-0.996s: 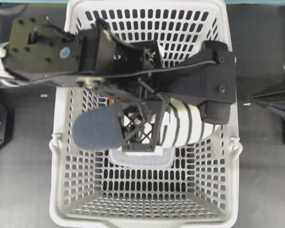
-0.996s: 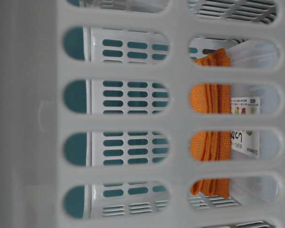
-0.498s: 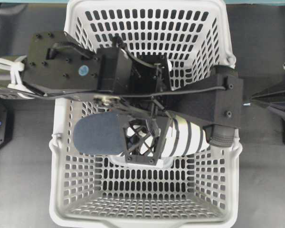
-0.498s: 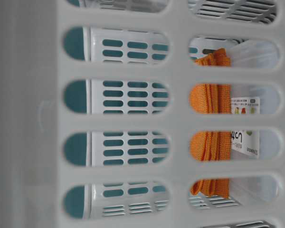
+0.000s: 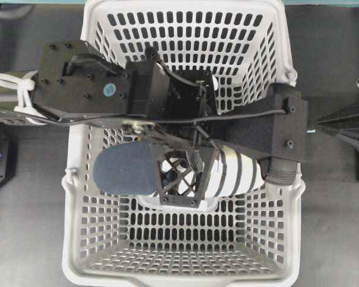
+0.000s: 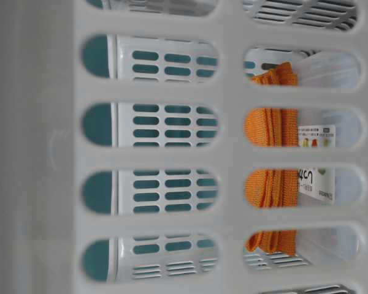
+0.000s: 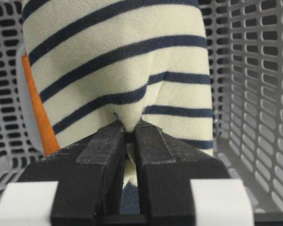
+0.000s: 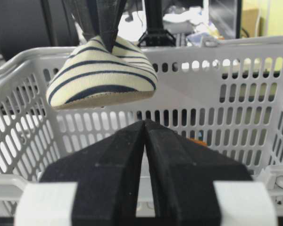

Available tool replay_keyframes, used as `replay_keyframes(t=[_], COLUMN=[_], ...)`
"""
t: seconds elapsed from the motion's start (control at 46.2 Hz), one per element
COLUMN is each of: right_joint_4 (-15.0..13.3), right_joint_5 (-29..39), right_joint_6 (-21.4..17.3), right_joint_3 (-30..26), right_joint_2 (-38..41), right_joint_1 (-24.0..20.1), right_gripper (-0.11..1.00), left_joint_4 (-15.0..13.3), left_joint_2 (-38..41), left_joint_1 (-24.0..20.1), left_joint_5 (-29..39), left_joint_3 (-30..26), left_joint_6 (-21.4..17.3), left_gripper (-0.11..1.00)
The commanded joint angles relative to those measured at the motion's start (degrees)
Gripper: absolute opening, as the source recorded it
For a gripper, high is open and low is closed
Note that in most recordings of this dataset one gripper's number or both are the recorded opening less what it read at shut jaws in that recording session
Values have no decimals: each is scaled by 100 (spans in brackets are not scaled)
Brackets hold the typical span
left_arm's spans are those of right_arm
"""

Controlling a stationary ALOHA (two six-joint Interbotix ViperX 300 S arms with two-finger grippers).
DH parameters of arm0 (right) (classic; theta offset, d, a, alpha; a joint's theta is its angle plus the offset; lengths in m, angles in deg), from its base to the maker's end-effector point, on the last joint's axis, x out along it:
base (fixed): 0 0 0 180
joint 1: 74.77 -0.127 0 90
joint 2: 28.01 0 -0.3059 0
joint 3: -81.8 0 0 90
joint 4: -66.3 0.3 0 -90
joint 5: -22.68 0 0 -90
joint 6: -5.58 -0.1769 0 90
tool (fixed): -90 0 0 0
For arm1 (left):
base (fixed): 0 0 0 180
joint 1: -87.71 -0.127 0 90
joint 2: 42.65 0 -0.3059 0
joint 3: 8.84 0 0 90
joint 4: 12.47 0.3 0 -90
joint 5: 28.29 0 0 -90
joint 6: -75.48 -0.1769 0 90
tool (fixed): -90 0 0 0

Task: Pick up the slipper from the shopping basket with the left arm.
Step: 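Lift the gripped slipper upward with the left gripper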

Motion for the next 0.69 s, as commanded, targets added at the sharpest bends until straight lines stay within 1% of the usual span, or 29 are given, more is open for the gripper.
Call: replay_keyframes(t=[0.0, 0.671], right_joint_4=[18, 18], right_joint_5=[-53, -26], right_joint_6=[-9, 0], right_joint_3=[-26, 0], right_joint_2=[26, 26], right_joint_1=[-9, -9], right_gripper=[0, 0], left_joint_4=[18, 18], left_joint_2=[-97, -62], left_joint_1=[9, 9], left_joint_5=[-26, -26], left_joint_3=[-141, -149], left_joint_6=[-9, 9], left_gripper=[4, 4])
